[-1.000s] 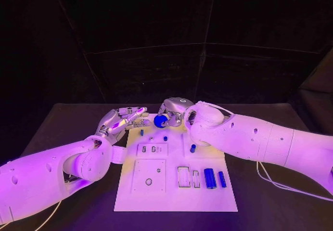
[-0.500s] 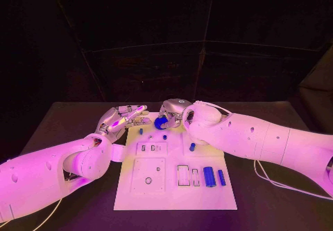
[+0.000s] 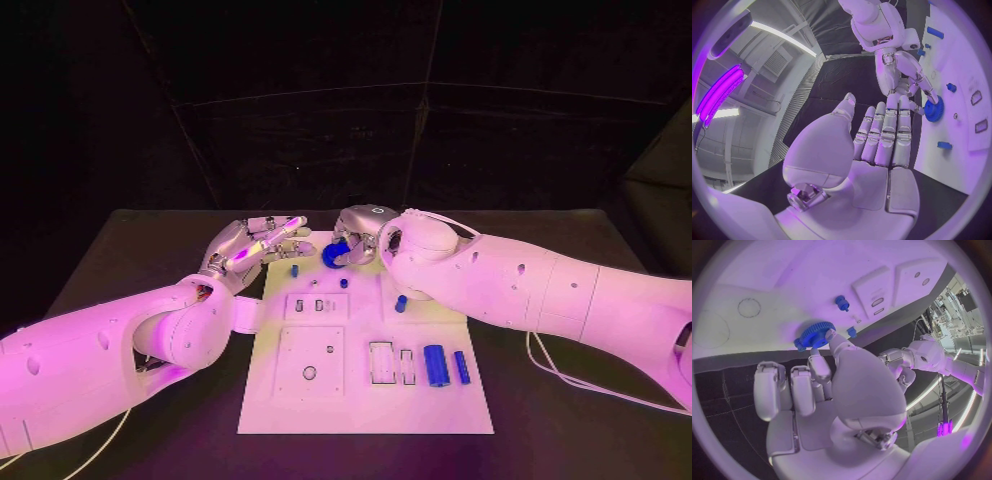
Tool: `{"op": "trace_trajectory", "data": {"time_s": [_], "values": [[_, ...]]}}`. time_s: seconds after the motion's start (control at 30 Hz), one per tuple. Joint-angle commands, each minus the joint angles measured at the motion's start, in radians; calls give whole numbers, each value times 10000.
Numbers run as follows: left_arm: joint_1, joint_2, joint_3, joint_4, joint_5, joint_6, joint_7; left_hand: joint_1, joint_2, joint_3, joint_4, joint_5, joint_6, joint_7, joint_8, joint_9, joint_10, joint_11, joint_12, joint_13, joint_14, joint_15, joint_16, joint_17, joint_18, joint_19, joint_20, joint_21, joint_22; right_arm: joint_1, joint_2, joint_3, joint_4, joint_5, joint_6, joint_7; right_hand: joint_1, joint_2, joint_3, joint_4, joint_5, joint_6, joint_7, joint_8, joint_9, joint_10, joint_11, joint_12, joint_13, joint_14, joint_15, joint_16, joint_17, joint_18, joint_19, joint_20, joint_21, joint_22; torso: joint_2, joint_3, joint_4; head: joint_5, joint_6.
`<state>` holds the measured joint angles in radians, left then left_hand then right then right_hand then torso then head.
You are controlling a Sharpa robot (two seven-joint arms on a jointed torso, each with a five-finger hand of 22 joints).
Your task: Assemble the parts on the task board
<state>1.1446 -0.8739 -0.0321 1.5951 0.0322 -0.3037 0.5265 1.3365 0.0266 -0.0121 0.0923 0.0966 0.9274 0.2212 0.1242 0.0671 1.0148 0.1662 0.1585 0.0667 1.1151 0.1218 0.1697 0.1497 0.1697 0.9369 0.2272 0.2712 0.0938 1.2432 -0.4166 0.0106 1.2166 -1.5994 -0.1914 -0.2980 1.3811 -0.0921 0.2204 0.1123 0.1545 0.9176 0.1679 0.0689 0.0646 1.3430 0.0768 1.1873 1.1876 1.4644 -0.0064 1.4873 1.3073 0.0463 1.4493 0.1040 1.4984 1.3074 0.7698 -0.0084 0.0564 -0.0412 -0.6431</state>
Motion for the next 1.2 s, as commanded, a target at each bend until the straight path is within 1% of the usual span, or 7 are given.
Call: {"op": "trace_trajectory", "data": {"time_s": [0.03, 0.2, 0.3, 0.43, 1.03, 1.13, 1.2], "values": [[19, 5, 11, 10, -50, 68, 41, -18, 109, 11, -57, -2, -12, 75, -42, -14, -10, 69, -59, -14, 9, 21, -65, 16, 144, -2, 81, -64, -10, 19, 5, 4, -14, -101, 207, -164, -112, -123, -133, 29, -45, -89, -8, -40, 6, -65, -3, -51, -8, 660, 88, -15, 656, -86, -11, 90, 46, 1013, 0, -2, -5, -5, -6], [21, 1, 11, 8, -50, 66, 34, -18, 109, 11, -57, -2, -12, 75, -42, -14, -10, 69, -59, -14, 9, 21, -65, 16, 144, -2, 81, -64, -10, 18, -12, 3, -12, 2, 424, -142, -614, -144, -500, 404, -8, -80, -13, 24, 38, -44, 8, -22, 19, 659, 107, -16, 662, -84, -13, 122, 43, 1014, 3, 5, -7, 2, -14], [21, 0, 11, 8, -50, 67, 28, -18, 109, 11, -58, -2, -12, 75, -43, -14, -10, 70, -59, -14, 9, 21, -66, 16, 144, -2, 81, -64, -10, 18, -25, 2, 0, 122, 549, -126, -1228, -58, -860, 925, 148, -28, -22, 75, 52, -8, 14, 37, 72, 670, 112, 5, 716, -87, 2, 131, 50, 1035, 2, 9, -16, 4, -13], [22, 0, 11, 6, -50, 64, 23, -12, 115, 14, -72, -3, -16, 79, -48, -14, -12, 72, -66, -14, 15, 22, -74, 20, 144, 3, 81, -68, -16, 17, -44, 1, -1, 227, 657, -142, -1658, -2, -1318, 1361, 810, -8, -25, 101, 53, 6, 16, 90, 125, 674, 112, 17, 748, -89, 7, 129, 51, 1045, 6, 7, -18, 2, -10], [22, -27, 11, 18, -50, 38, 0, -1, 127, 22, -87, -2, -21, 81, -53, -15, -18, 74, -75, -16, 19, 22, -82, 23, 144, 7, 82, -72, -21, 17, -339, -1, 62, 382, 539, -267, -1581, 121, -1604, 1471, 1023, -85, -4, 69, 42, 65, 34, 213, 253, 687, 128, 45, 814, -95, 28, 141, 61, 1075, 1, 8, -16, -16, -21], [23, -34, 11, 20, -50, 34, 3, -1, 127, 22, -87, -2, -21, 81, -53, -15, -18, 74, -75, -16, 19, 22, -82, 23, 144, 7, 82, -72, -21, 17, -433, -3, 151, 413, 333, -228, -1530, 149, -1648, 1469, 1071, -48, -14, 91, 50, 101, 27, 269, 308, 692, 125, 54, 836, -101, 50, 142, 73, 1104, 3, 7, -12, -15, -16], [23, -39, 11, 21, -50, 33, 4, 13, 134, 30, -100, 0, -24, 82, -56, -16, -21, 75, -80, -16, 21, 23, -87, 25, 144, 10, 82, -74, -24, 17, -518, -4, 241, 426, -27, -136, -1435, 187, -1710, 1452, 1230, 14, -31, 125, 61, 199, 11, 421, 453, 702, 115, 73, 875, -113, 89, 136, 95, 1156, 4, 9, -8, -18, -13]]}}
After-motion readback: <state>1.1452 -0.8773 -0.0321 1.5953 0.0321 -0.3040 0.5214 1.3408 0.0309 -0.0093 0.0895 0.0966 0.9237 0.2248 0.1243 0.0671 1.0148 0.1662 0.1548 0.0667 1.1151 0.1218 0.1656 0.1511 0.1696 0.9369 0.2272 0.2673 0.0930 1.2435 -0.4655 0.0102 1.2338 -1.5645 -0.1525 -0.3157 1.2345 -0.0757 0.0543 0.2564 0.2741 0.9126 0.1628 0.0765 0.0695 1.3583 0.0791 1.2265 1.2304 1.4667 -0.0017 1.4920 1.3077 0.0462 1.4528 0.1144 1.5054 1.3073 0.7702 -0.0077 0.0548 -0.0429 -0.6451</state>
